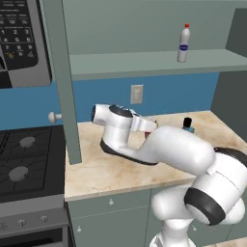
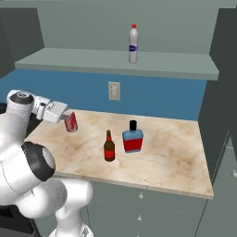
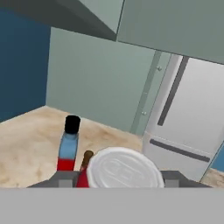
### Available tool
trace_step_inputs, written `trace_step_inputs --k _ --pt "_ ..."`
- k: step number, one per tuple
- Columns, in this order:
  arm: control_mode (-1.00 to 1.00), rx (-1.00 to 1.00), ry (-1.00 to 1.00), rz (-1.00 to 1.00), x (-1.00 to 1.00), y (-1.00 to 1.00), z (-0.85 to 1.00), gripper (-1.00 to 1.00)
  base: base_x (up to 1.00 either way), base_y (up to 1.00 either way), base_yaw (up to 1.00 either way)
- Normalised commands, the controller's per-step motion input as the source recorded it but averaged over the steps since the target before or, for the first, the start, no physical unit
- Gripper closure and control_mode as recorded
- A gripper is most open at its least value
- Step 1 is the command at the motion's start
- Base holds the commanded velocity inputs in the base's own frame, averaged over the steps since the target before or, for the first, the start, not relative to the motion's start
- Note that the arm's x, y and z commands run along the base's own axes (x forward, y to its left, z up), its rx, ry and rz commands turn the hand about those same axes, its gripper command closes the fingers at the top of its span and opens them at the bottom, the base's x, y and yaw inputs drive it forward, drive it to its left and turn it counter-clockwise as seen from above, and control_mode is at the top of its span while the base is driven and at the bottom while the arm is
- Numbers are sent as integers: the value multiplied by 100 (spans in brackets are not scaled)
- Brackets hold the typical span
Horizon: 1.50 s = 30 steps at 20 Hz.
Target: Sort all alcoholic drinks to one cabinet, and non-alcoholic drinks to the other.
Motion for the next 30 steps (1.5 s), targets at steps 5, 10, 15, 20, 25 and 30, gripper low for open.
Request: trace_step_inputs --k 5,10,15,20,25,30 --pt "-100 8 0 29 -49 -11 76 100 0 0 0" --pt "-100 10 0 34 -43 -13 75 100 0 0 0" --pt "-100 15 0 39 -24 -4 71 100 0 0 0" --pt "-100 13 -2 37 -19 0 67 100 0 0 0" --pt "-100 9 -11 28 -13 0 66 100 0 0 0" --pt "-100 3 -27 18 -12 1 66 100 0 0 0"
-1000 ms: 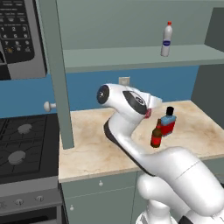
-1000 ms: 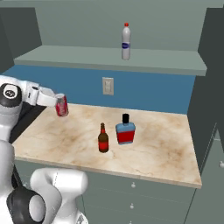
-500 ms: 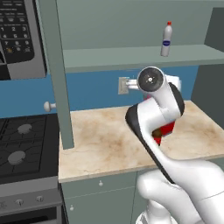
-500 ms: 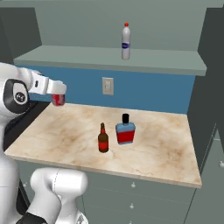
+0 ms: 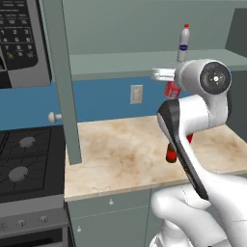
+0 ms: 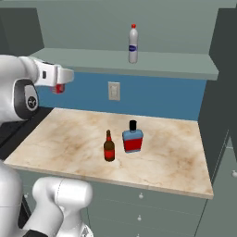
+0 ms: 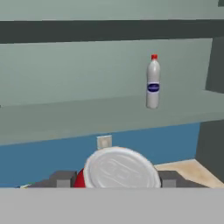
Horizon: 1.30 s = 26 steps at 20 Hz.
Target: Sort all alcoholic drinks to one cabinet, and non-alcoholic drinks to the other.
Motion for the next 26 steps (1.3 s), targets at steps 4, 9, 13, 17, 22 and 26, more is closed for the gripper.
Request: trace_step_inputs --k 4,9,13,17,22,26 --pt "-100 0 -34 11 -12 4 61 100 0 0 0" --pt "-100 0 -30 7 -6 9 56 100 0 0 0" --pt "-100 0 -16 2 0 19 41 100 0 0 0" --pt "-100 -3 -8 0 13 33 25 100 0 0 0" --pt "-100 -6 -1 0 32 31 15 100 0 0 0" --pt "-100 -5 0 0 40 17 2 100 0 0 0"
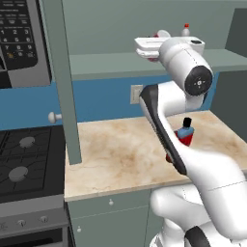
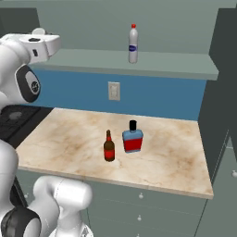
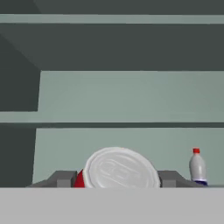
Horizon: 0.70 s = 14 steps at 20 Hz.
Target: Sort all alcoholic drinks to one cabinet, and non-alcoholic drinks to the other.
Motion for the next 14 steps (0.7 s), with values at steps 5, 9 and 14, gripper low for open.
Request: trace_step_inputs --k 5,9,14 --pt "-100 -3 3 0 45 3 0 100 0 0 0" --pt "-100 -3 6 0 46 0 0 100 0 0 0" --pt "-100 -4 6 0 42 0 -4 100 0 0 0"
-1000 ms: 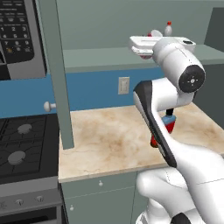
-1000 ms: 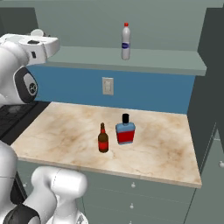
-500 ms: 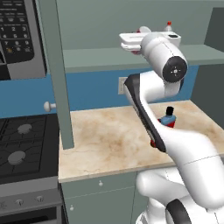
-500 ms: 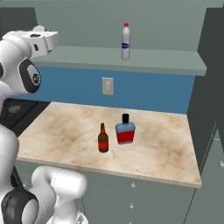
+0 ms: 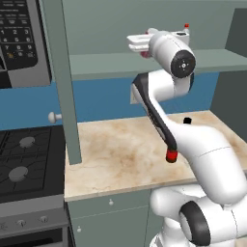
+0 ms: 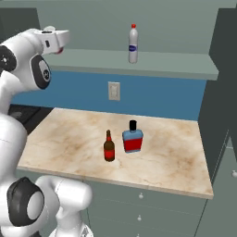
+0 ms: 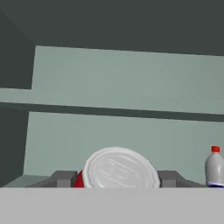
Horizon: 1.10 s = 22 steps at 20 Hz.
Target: Sort all alcoholic drinks to one cabinet, and non-alcoholic drinks to the other.
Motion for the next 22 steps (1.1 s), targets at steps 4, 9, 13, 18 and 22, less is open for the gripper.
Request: trace_step_inputs --k 4,9,13,18,22 --pt "-100 -4 10 0 45 0 -13 100 0 0 0" --pt "-100 -4 13 0 46 2 -20 100 0 0 0" --pt "-100 -3 10 0 42 1 -11 100 0 0 0" --pt "-100 -2 7 0 30 0 -10 100 0 0 0" --pt "-100 -2 6 0 22 0 -20 100 0 0 0"
